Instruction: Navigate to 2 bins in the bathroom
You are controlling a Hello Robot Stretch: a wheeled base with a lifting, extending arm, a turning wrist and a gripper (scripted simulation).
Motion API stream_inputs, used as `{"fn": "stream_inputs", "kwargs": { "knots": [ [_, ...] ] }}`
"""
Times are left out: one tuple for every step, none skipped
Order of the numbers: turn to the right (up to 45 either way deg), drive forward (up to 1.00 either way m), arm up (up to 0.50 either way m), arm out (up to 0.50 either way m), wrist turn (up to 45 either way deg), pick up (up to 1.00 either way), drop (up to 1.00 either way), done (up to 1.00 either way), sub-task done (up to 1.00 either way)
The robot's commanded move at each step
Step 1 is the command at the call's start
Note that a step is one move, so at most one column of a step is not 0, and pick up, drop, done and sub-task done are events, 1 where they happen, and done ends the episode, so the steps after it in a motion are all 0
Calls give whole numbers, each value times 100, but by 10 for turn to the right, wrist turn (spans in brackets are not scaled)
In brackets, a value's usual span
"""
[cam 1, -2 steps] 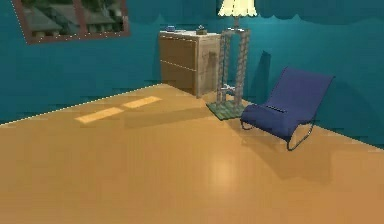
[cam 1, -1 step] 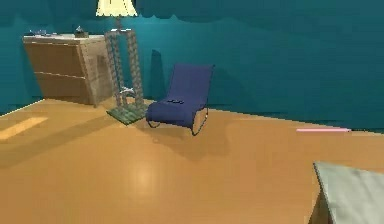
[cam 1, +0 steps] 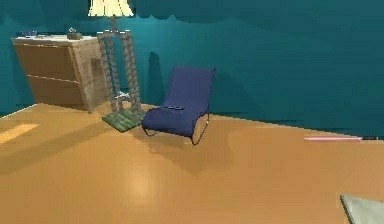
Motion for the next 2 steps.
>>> {"fn": "stream_inputs", "kwargs": {
  "knots": [
    [-450, 0, 0, 0, 0, 0, 0, 0, 0],
    [-180, 0, 0, 0, 0, 0, 0, 0, 0]
  ]
}}
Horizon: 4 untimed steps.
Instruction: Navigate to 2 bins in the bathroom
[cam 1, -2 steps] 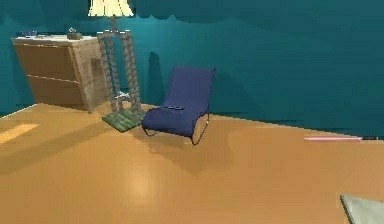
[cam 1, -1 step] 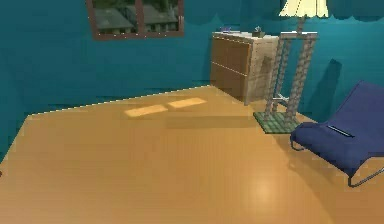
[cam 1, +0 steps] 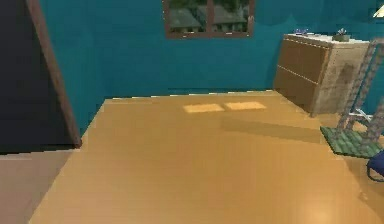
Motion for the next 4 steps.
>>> {"fn": "stream_inputs", "kwargs": {
  "knots": [
    [0, 5, 0, 0, 0, 0, 0, 0, 0],
    [-450, 0, 0, 0, 0, 0, 0, 0, 0],
    [-390, 0, 0, 0, 0, 0, 0, 0, 0],
    [0, 45, 0, 0, 0, 0, 0, 0, 0]
  ]
}}
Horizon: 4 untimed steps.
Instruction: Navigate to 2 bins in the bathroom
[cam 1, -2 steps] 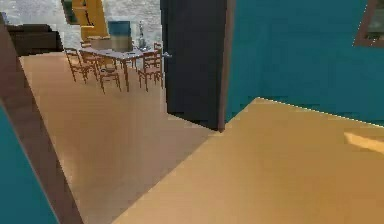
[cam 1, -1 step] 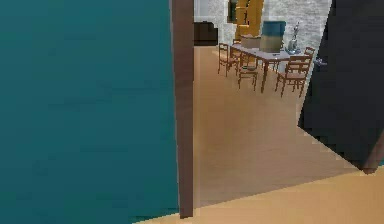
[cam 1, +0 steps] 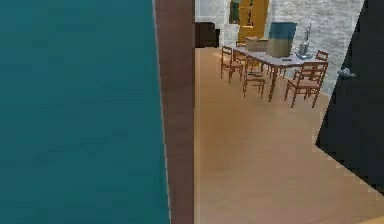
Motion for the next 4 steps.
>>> {"fn": "stream_inputs", "kwargs": {
  "knots": [
    [-450, 0, 0, 0, 0, 0, 0, 0, 0],
    [-420, 0, 0, 0, 0, 0, 0, 0, 0],
    [0, 100, 0, 0, 0, 0, 0, 0, 0],
    [-30, 0, 0, 0, 0, 0, 0, 0, 0]
  ]
}}
